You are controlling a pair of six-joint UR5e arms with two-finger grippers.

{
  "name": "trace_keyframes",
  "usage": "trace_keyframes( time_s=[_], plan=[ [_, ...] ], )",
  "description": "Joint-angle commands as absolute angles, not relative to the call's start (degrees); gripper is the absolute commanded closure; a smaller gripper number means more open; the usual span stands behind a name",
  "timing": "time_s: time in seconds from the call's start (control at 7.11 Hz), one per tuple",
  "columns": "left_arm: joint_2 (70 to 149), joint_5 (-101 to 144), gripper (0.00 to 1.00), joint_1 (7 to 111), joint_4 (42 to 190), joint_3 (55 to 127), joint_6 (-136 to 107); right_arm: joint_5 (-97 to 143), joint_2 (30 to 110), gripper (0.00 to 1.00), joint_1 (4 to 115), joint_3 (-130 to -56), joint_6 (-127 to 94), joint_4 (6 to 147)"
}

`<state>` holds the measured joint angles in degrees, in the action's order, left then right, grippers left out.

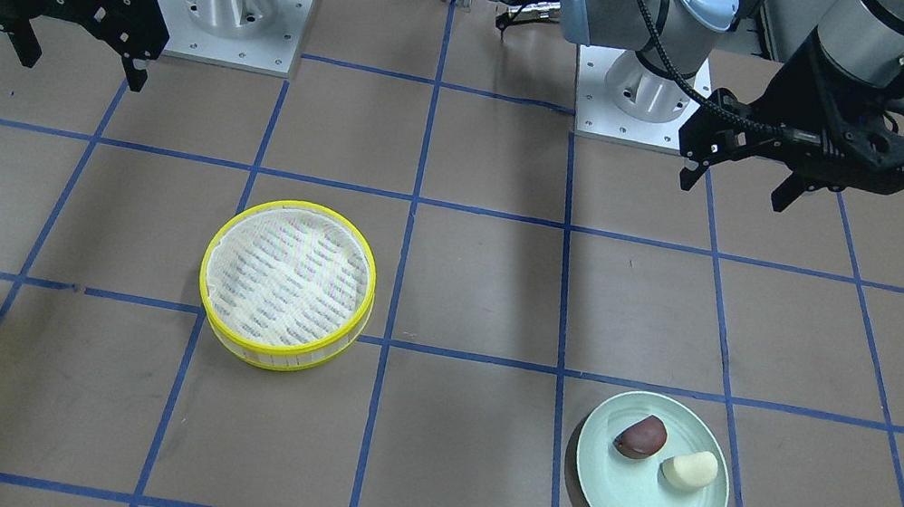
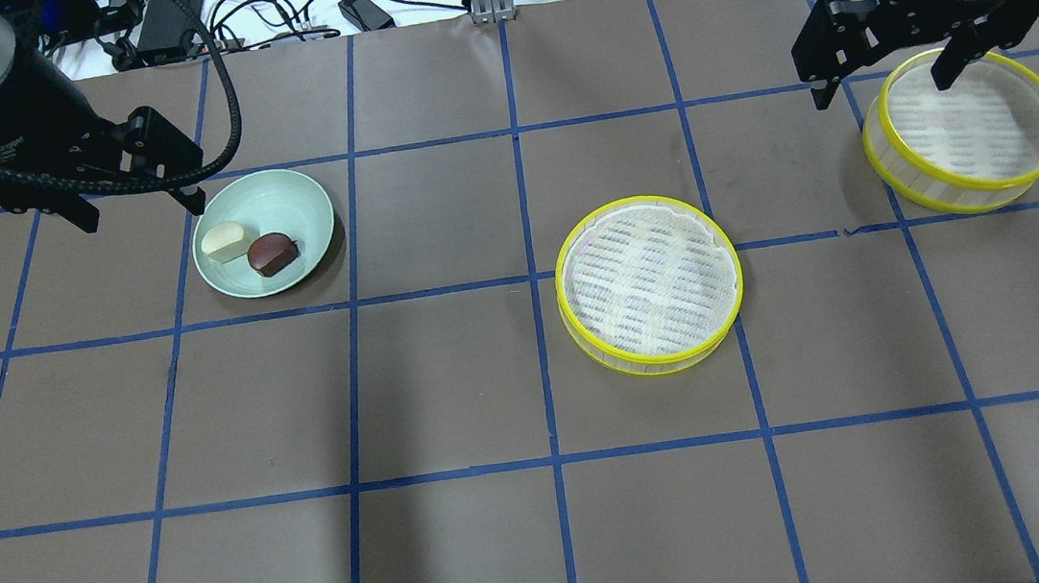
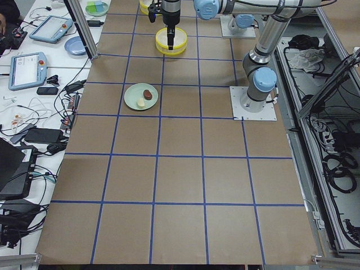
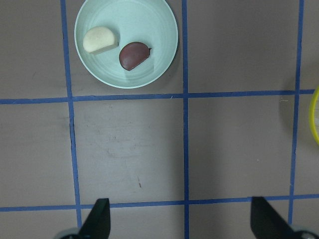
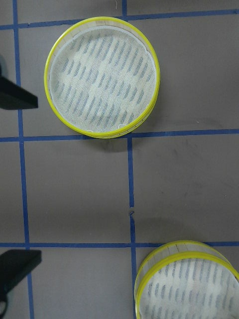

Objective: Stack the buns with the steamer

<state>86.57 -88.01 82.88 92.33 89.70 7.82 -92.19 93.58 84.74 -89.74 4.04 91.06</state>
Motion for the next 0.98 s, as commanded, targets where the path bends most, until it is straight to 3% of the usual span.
trace_keyframes(
  time_s=[0.0,0.42,0.84],
  plan=[
    [86.2,-88.0,0.0,82.9,92.4,89.7,7.9,-91.8,93.5,0.0,84.7,-89.7,3.7,91.5],
    [86.4,-88.3,0.0,82.7,92.6,89.9,8.0,-92.2,93.7,0.0,82.3,-89.5,4.3,92.0],
    [89.0,-88.2,0.0,80.6,91.8,91.1,10.0,-91.1,86.5,0.0,60.8,-88.4,19.8,95.4]
  ],
)
